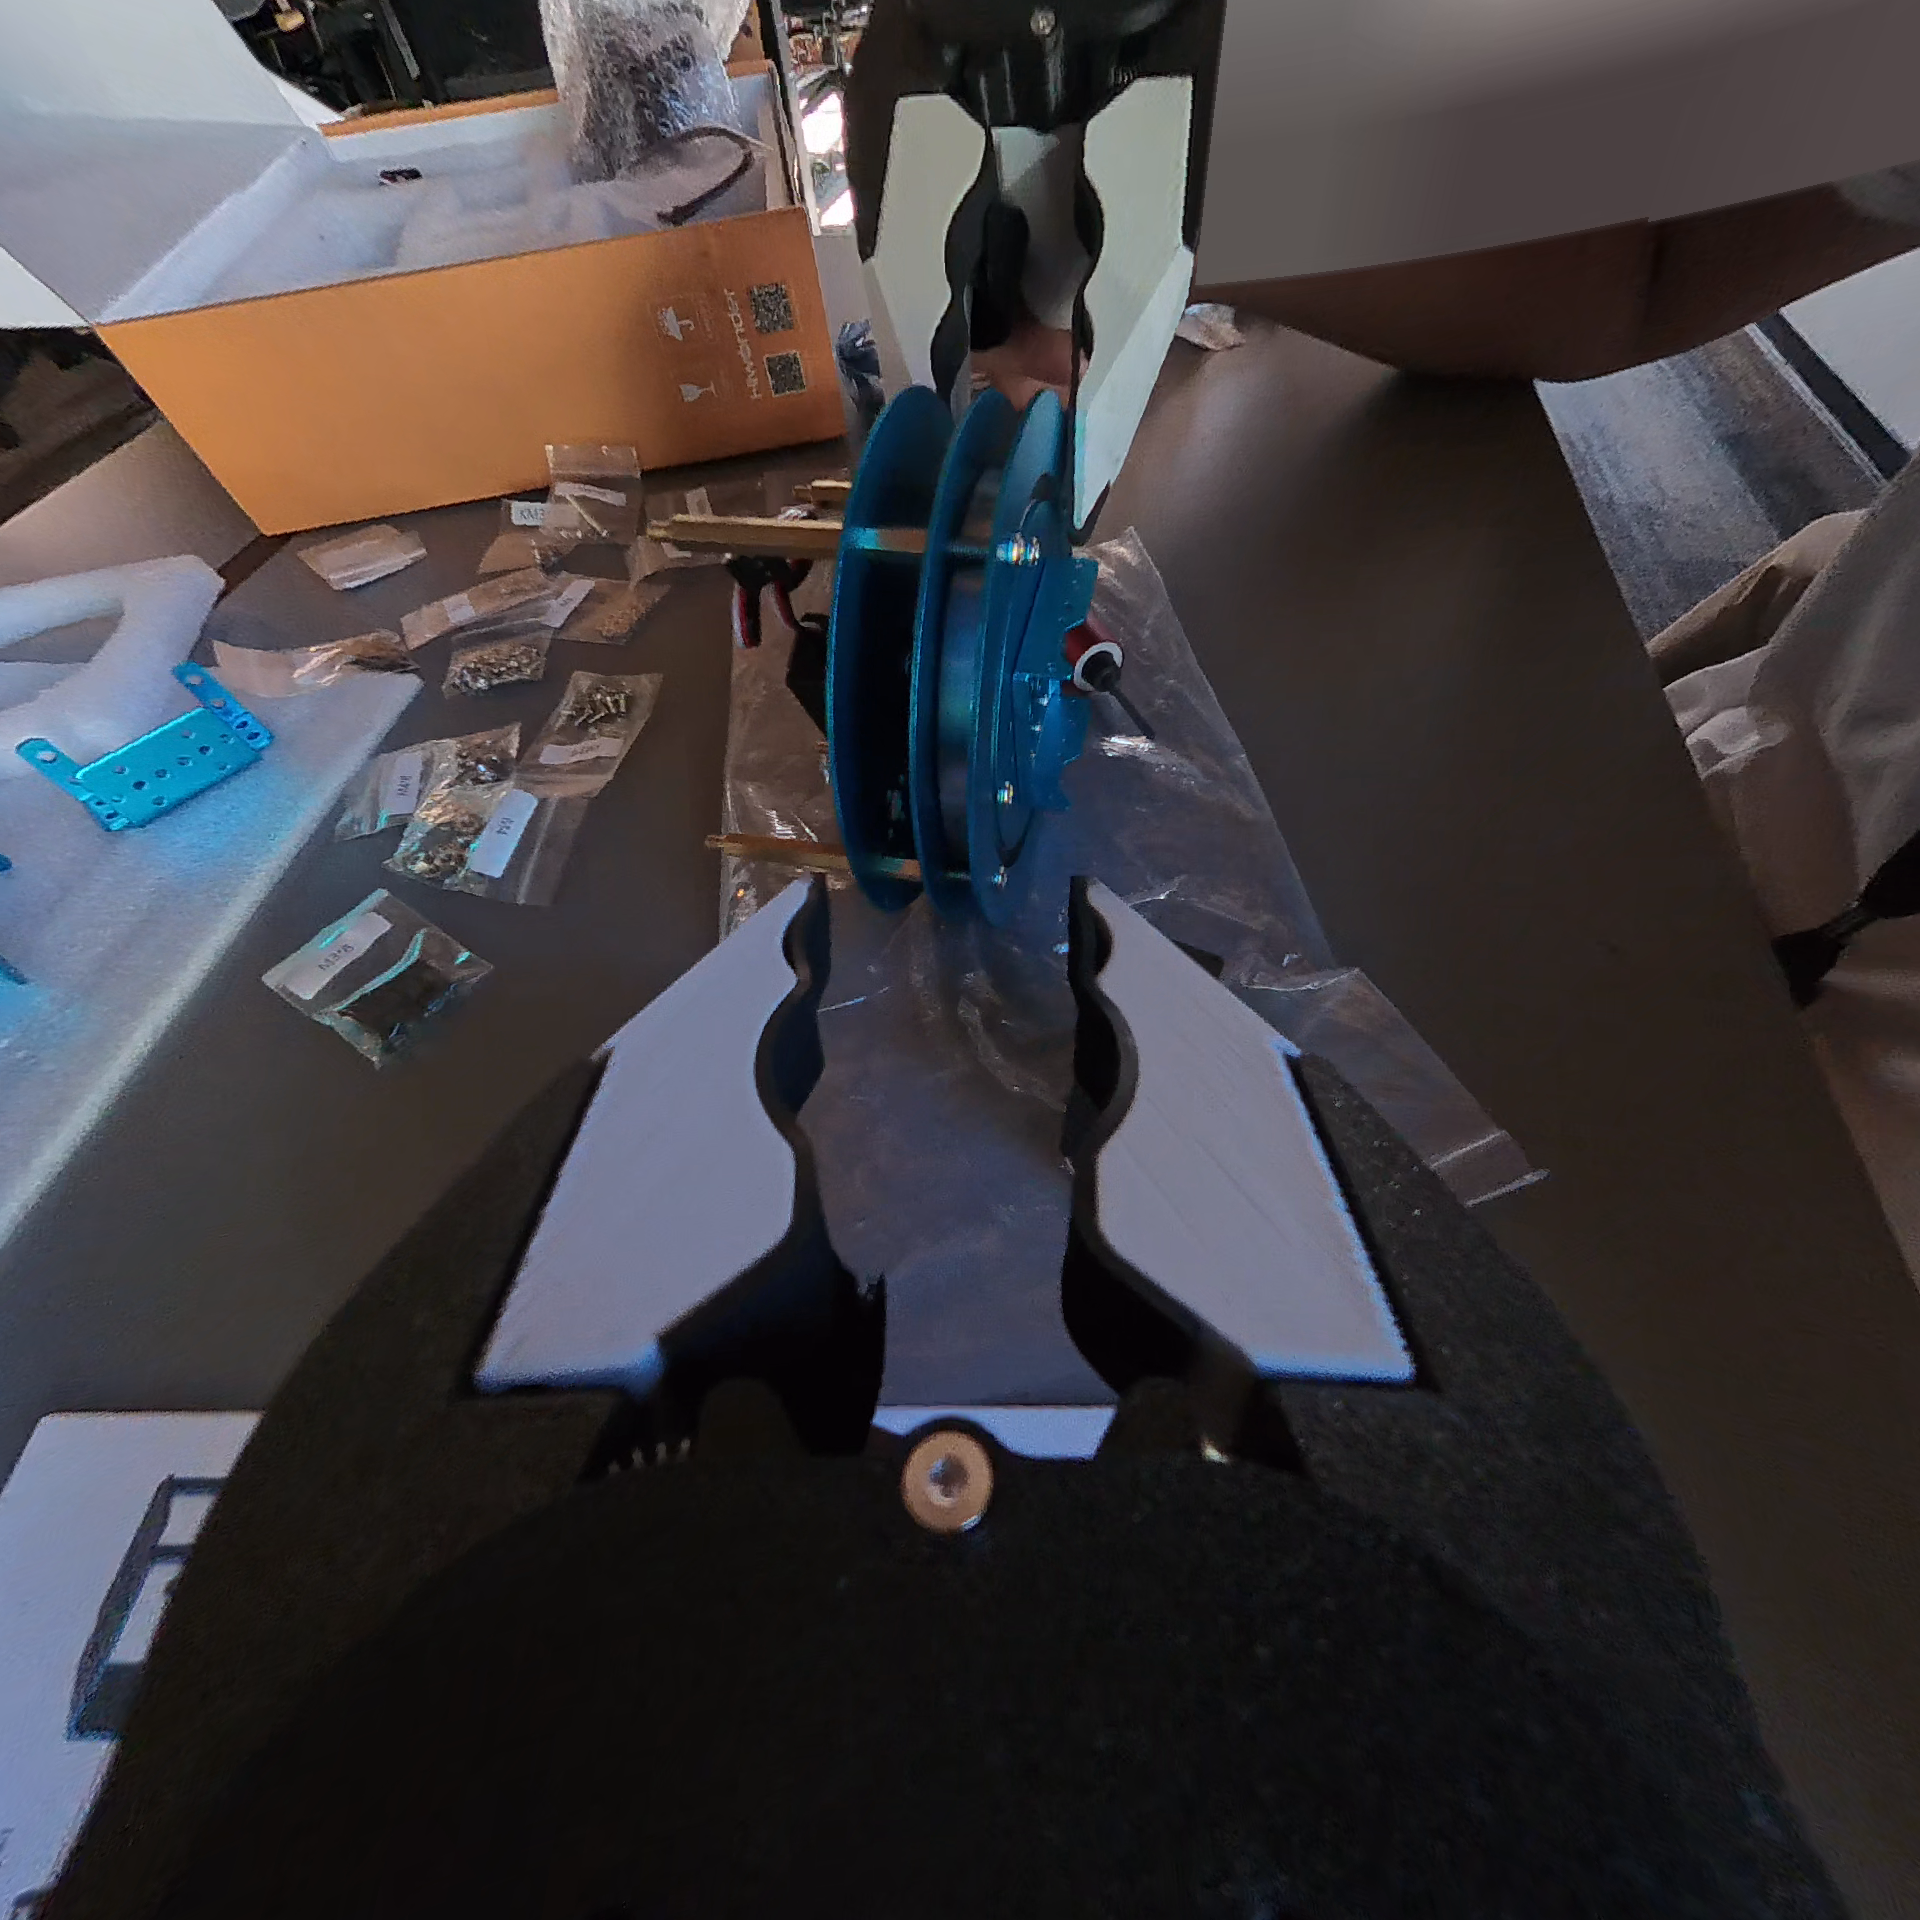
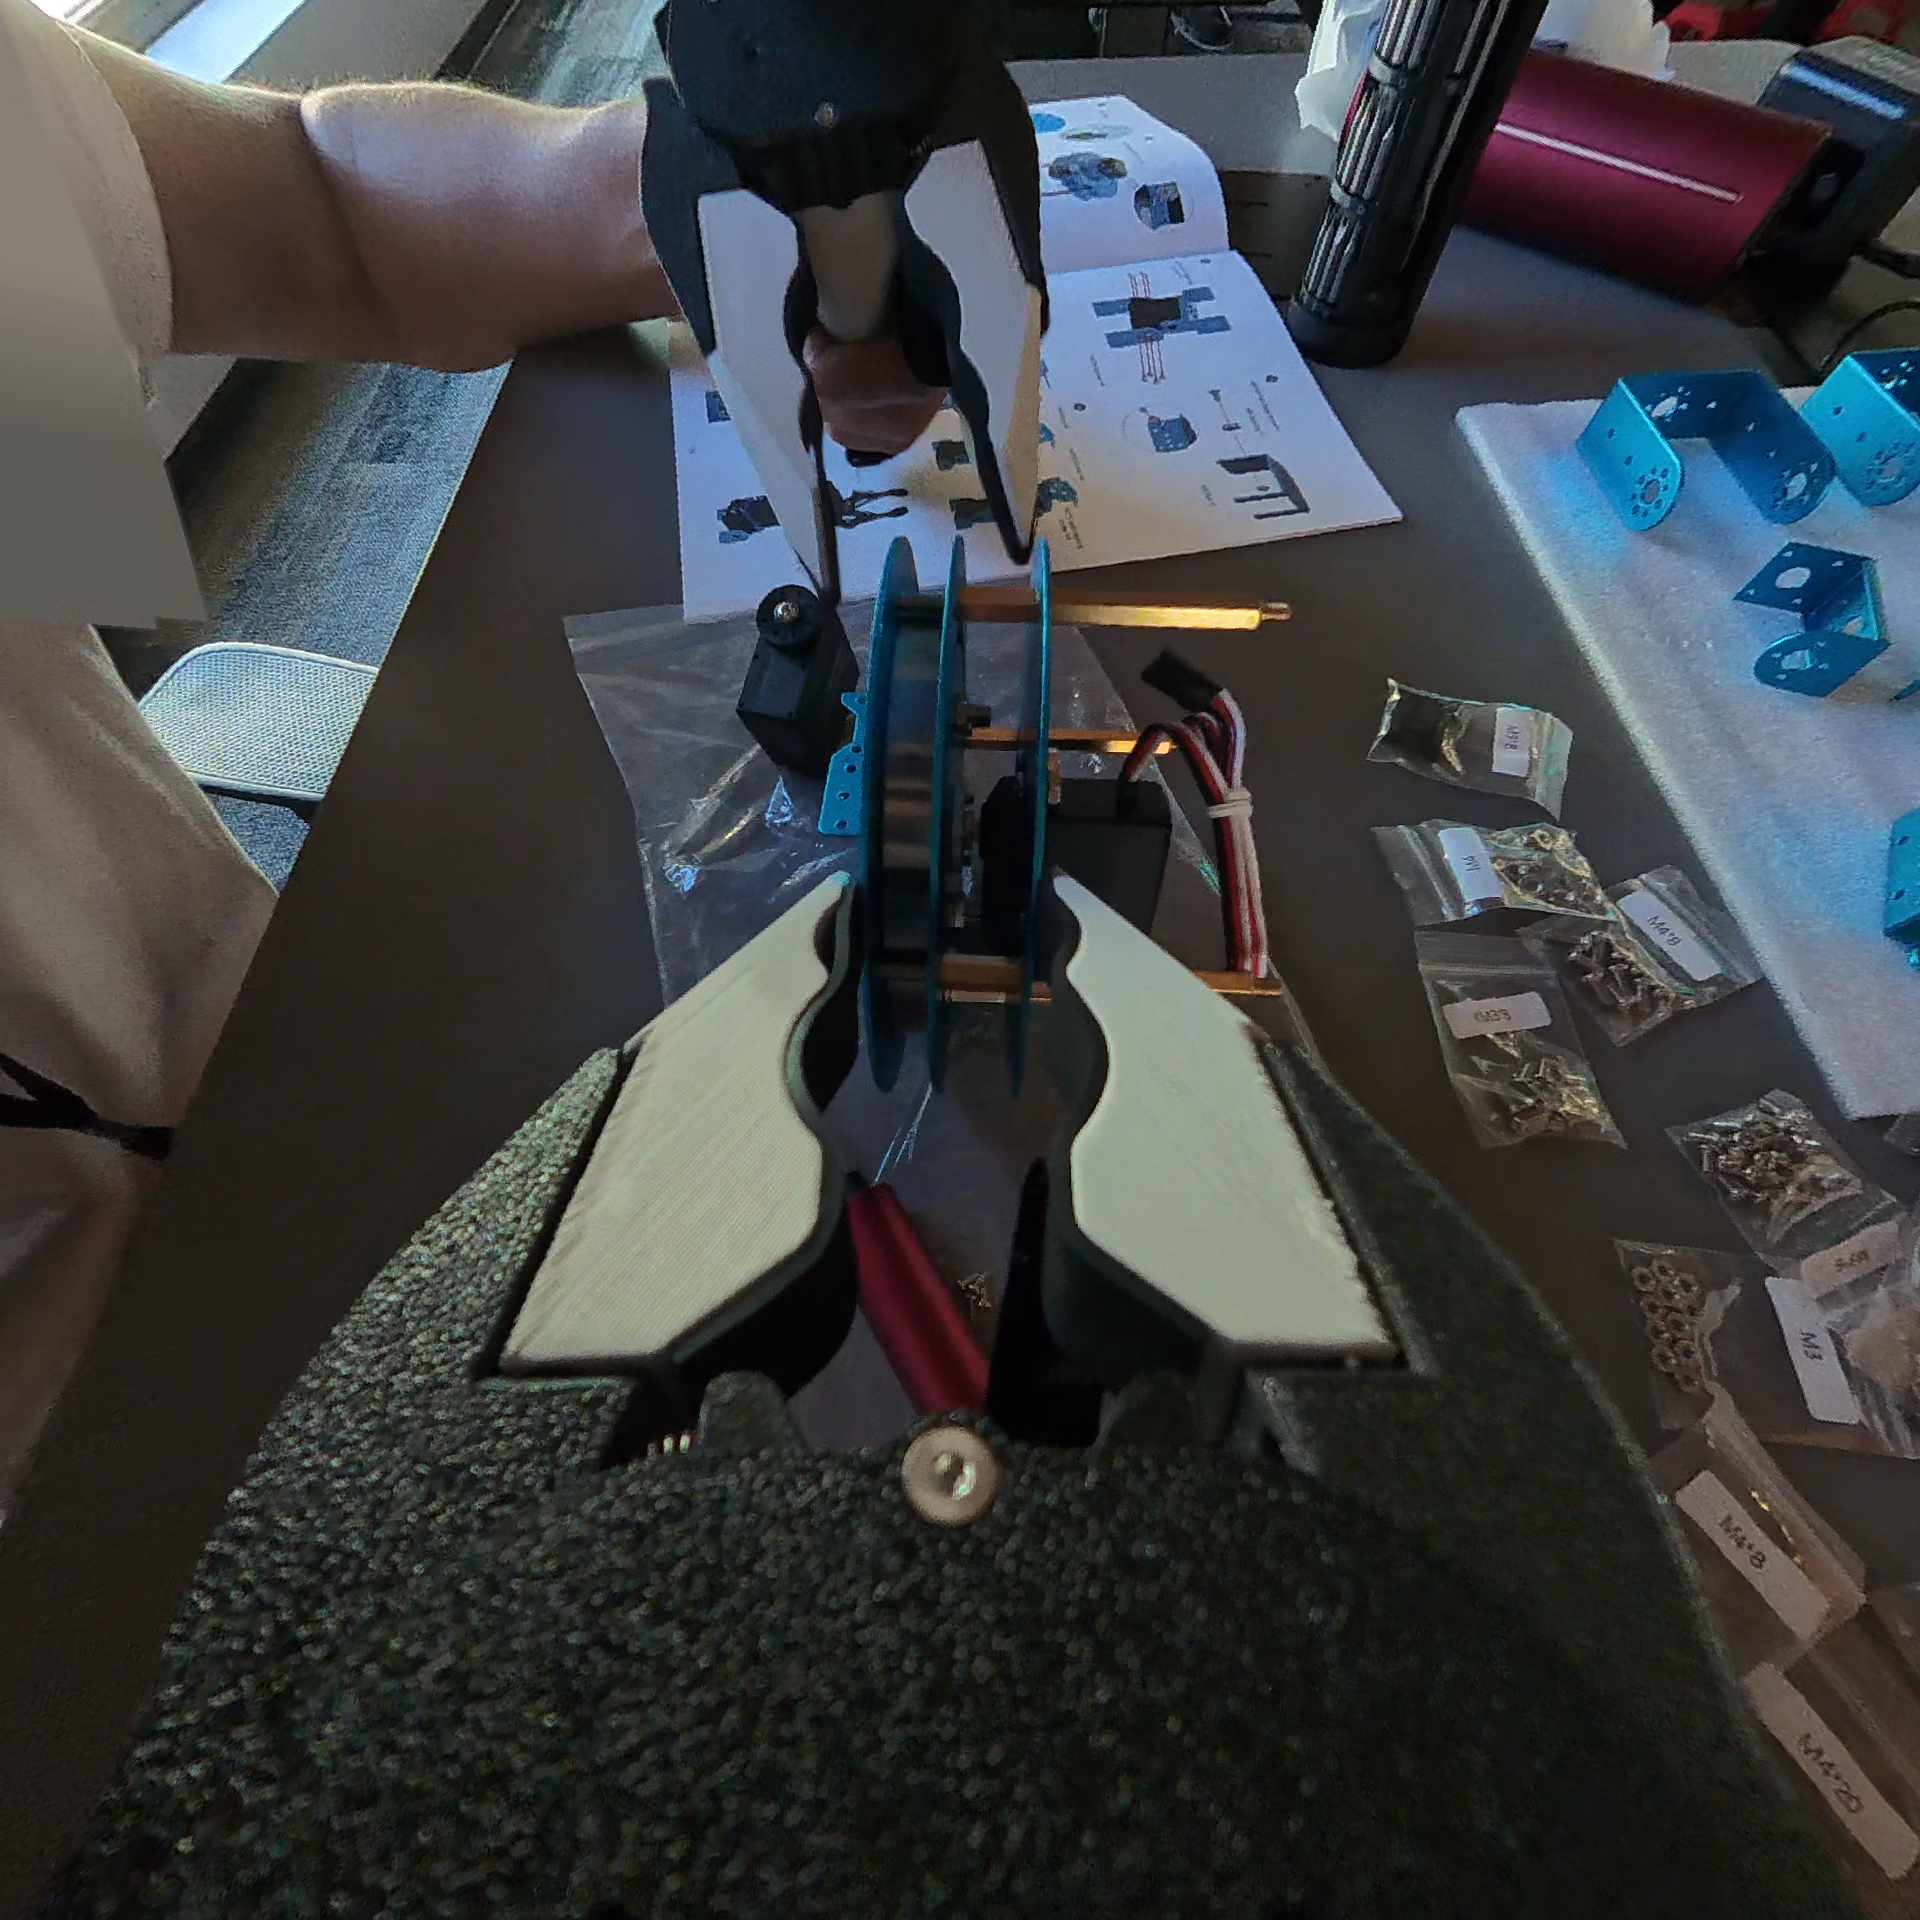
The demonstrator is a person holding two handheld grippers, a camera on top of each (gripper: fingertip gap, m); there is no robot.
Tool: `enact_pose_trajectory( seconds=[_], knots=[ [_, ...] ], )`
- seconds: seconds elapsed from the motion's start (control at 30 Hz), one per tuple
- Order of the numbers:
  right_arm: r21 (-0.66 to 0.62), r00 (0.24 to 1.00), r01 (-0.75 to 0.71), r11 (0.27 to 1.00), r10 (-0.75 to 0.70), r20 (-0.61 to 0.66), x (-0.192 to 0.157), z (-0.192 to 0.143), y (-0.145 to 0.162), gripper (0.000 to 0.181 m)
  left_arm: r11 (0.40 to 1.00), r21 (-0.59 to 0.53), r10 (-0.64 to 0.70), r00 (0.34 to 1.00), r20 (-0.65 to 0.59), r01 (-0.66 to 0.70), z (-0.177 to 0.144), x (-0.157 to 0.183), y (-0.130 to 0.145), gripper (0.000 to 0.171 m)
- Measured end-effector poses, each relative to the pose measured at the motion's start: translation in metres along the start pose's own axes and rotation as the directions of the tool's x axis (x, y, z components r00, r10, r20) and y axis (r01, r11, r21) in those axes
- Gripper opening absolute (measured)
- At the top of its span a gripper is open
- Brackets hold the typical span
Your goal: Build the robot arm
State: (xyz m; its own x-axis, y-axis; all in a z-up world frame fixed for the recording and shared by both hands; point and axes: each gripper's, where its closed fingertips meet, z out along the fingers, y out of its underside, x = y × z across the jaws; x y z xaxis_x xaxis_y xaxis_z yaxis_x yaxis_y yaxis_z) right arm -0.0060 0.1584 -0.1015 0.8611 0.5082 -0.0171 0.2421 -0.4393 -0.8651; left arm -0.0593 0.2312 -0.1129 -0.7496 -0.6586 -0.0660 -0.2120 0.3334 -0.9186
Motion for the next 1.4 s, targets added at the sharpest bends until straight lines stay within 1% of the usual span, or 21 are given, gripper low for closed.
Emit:
enact_pose_trajectory(
  seconds=[0.07,0.13,0.23,0.37,0.43,0.5,0.63,0.73,0.83,0.93,1.03,1.1,1.13,1.17,1.2,1.27,1.33,1.4],
  knots=[
    [-0.005,1.0,0.001,1.0,-0.001,-0.01,0.001,0.0,0.001,0.032,1.0,-0.004,-0.002,1.0,-0.021,0.002,-0.004,0.003,0.0,0.046],
    [-0.019,1.0,0.008,1.0,-0.008,-0.016,0.002,-0.001,0.003,0.032,0.999,-0.033,0.008,0.998,-0.063,-0.01,-0.009,0.01,0.003,0.048],
    [-0.017,0.999,0.036,0.999,-0.036,-0.034,0.002,-0.002,0.0,0.033,0.997,-0.073,0.01,0.987,-0.158,-0.022,-0.016,0.029,0.009,0.05],
    [-0.026,0.999,0.03,0.999,-0.031,-0.034,0.001,0.0,0.002,0.035,0.985,-0.161,0.036,0.98,-0.196,-0.068,-0.009,0.04,0.028,0.049],
    [-0.039,0.999,0.029,0.999,-0.031,-0.036,0.002,0.002,0.005,0.035,0.977,-0.195,0.052,0.979,-0.199,-0.092,-0.004,0.041,0.038,0.041],
    [-0.045,0.998,0.033,0.998,-0.035,-0.051,0.005,0.001,0.006,0.036,0.973,-0.203,0.071,0.977,-0.199,-0.112,-0.001,0.042,0.042,0.026],
    [-0.021,0.998,0.026,0.999,-0.027,-0.052,0.004,-0.001,0.0,0.036,0.971,-0.188,0.108,0.972,-0.208,-0.148,0.0,0.042,0.041,0.022],
    [-0.018,0.997,0.037,0.999,-0.038,-0.067,0.004,-0.002,-0.004,0.038,0.973,-0.152,0.146,0.975,-0.167,-0.172,0.001,0.037,0.032,0.021],
    [0.022,0.993,0.054,0.998,-0.052,-0.102,0.005,-0.009,-0.016,0.041,0.984,-0.071,0.15,0.979,-0.136,-0.161,0.001,0.035,0.014,0.021],
    [0.064,0.984,0.057,0.996,-0.045,-0.173,0.008,-0.02,-0.023,0.053,0.986,0.023,0.168,0.982,-0.085,-0.166,0.003,0.035,-0.008,0.021],
    [0.15,0.987,0.021,0.988,0.003,-0.161,-0.004,-0.028,-0.024,0.063,0.988,0.103,0.123,0.991,-0.054,-0.117,0.009,0.037,-0.028,0.02],
    [0.176,0.985,0.001,0.984,0.029,-0.169,-0.007,-0.023,-0.016,0.077,0.994,0.088,0.077,0.995,-0.062,-0.072,0.018,0.041,-0.026,0.02],
    [0.17,0.983,0.001,0.985,0.03,-0.181,-0.006,-0.019,-0.011,0.081,0.996,0.074,0.059,0.997,-0.05,-0.055,0.023,0.043,-0.022,0.02],
    [0.149,0.981,0.014,0.989,0.015,-0.193,-0.006,-0.014,-0.008,0.088,0.997,0.066,0.04,0.998,-0.041,-0.037,0.027,0.045,-0.02,0.02],
    [0.137,0.979,0.039,0.99,-0.011,-0.203,-0.006,-0.011,-0.008,0.09,0.998,0.062,0.023,0.999,-0.03,-0.021,0.03,0.047,-0.019,0.02],
    [0.145,0.977,0.079,0.986,-0.048,-0.206,-0.008,-0.004,-0.012,0.087,0.998,0.068,-0.001,1.0,0.003,0.001,0.034,0.048,-0.022,0.021],
    [0.116,0.98,0.087,0.99,-0.064,-0.188,-0.01,0.004,-0.009,0.09,0.995,0.094,-0.04,0.999,0.01,0.039,0.038,0.048,-0.028,0.02],
    [0.11,0.98,0.086,0.99,-0.065,-0.187,-0.007,0.008,-0.007,0.091,0.994,0.096,-0.056,0.998,0.021,0.054,0.043,0.047,-0.029,0.02]
  ],
)
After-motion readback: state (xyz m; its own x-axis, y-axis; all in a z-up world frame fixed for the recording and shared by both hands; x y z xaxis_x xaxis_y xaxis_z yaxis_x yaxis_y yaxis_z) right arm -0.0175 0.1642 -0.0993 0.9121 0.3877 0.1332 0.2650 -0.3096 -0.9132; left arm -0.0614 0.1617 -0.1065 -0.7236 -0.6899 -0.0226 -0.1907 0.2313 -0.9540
